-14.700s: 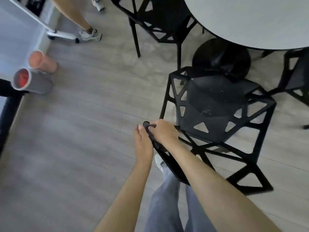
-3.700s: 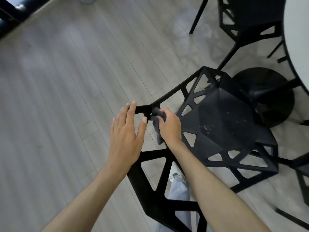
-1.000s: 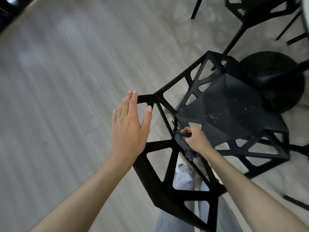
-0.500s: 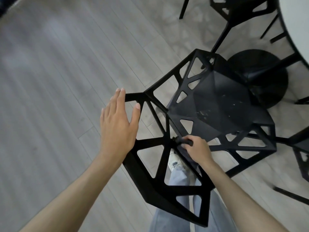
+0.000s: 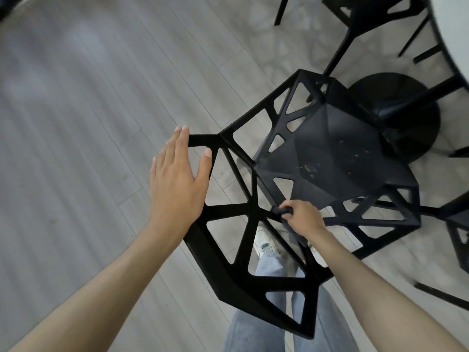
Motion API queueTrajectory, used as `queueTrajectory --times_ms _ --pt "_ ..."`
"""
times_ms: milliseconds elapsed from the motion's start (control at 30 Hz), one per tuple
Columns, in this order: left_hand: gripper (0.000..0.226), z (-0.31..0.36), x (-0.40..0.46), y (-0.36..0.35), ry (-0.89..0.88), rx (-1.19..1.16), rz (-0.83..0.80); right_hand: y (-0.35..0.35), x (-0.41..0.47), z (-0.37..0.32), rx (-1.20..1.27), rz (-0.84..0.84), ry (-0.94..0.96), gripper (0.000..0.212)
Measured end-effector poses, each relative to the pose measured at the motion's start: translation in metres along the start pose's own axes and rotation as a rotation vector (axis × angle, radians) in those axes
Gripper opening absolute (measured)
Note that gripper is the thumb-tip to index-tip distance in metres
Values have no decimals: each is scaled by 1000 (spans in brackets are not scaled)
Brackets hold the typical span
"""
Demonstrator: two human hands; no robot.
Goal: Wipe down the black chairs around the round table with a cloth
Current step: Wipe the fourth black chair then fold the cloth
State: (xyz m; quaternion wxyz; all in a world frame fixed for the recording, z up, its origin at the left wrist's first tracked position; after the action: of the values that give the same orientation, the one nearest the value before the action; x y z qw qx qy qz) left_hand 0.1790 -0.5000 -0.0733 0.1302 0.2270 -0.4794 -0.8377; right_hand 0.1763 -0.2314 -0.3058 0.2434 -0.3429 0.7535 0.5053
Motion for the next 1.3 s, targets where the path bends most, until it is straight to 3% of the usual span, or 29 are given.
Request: queueTrajectory --times_ms 100,200,467,633,733,833,1000,1167,1300 --pt "65 0 0 0 1 2 0 5 -5 -21 256 11 93 22" --pt "66 1 1 0 -6 17 2 6 -7 -28 298 7 148 22" --pt "67 2 0 0 -12 59 21 -7 -3 31 69 -54 -80 20" --pt "68 2 -1 0 -17 21 29 -2 5 31 78 -143 -58 17" --pt "67 4 -2 0 -57 10 44 10 -1 32 -35 -259 3 19" --pt "60 8 -4 1 -142 201 97 22 -26 26 -154 -351 91 20" --pt "46 33 -22 7 -358 627 244 29 -88 12 -289 -245 135 24" --pt "36 66 -96 -32 -297 463 201 30 -131 15 -332 -60 128 19" --pt "36 75 -158 -73 -270 466 146 41 -155 18 -331 -23 178 15"
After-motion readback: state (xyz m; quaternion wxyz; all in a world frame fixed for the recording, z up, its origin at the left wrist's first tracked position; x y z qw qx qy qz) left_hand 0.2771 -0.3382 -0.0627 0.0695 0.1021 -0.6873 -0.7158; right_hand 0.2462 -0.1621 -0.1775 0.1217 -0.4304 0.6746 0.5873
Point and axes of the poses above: each hand's wrist, its own x-axis towards the middle knuckle, its own y-axis out of the back of the hand, z = x × y, the point moved 4 cm from there along x, towards the middle knuckle, and after that the axes turned 3 degrees about -x, right-handed, at the moved point
